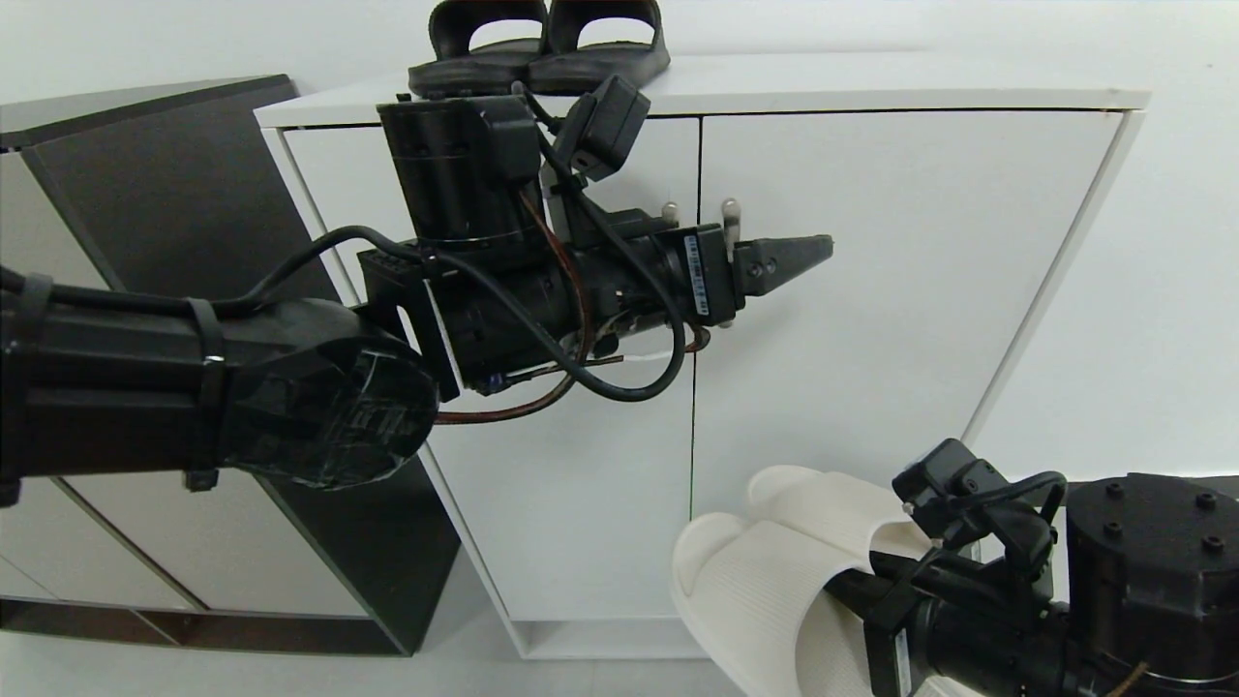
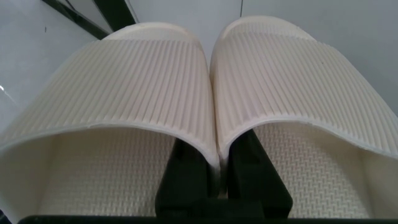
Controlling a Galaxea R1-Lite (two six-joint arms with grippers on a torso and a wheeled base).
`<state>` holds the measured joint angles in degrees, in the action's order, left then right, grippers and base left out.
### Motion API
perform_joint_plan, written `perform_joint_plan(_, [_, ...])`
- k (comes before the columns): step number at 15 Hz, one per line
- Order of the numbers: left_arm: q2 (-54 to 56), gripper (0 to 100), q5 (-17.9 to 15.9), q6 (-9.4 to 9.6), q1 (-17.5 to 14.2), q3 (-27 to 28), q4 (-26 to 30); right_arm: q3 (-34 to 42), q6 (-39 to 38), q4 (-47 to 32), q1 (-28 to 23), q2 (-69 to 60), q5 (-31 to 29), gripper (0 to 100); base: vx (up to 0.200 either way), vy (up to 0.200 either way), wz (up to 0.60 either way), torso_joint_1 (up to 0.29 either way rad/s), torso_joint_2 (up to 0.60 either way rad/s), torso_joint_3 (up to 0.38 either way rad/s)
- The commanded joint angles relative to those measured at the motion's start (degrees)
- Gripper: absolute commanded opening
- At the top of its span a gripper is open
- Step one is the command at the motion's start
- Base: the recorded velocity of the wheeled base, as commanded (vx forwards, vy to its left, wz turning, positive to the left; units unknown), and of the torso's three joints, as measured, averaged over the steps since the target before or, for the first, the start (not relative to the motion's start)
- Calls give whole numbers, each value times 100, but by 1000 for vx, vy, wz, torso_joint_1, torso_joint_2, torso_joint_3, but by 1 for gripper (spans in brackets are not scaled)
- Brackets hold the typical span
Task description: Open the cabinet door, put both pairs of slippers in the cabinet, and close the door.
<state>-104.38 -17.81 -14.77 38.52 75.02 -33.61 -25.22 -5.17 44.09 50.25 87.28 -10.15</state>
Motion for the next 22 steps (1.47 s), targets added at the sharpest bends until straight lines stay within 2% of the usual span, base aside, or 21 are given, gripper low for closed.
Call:
perform_joint_plan(1, [-153, 100, 14, 1, 6, 136, 4, 0, -2, 3, 2, -1, 5, 0, 0, 0, 0, 0, 0, 0])
perform_joint_plan(3, [-171, 100, 14, 1, 15, 136, 4, 9, -2, 3, 2, -1, 5, 0, 0, 0, 0, 0, 0, 0])
perform_joint_plan(4, [-171, 0, 6, 1, 24, 136, 4, 9, 7, 3, 2, -1, 5, 0, 0, 0, 0, 0, 0, 0])
perform_joint_plan(13, [-65, 0, -38, -8, 50, 109, 153, 61, 7, -15, 55, -80, 57, 0, 0, 0, 0, 0, 0, 0])
perform_joint_plan(17, [233, 0, -38, -17, 129, -260, 144, 404, 157, -32, 134, -493, 910, 0, 0, 0, 0, 0, 0, 0])
perform_joint_plan(22, [893, 0, -30, -8, 296, -981, 135, 650, 464, -41, 134, -713, 1499, 0, 0, 0, 0, 0, 0, 0])
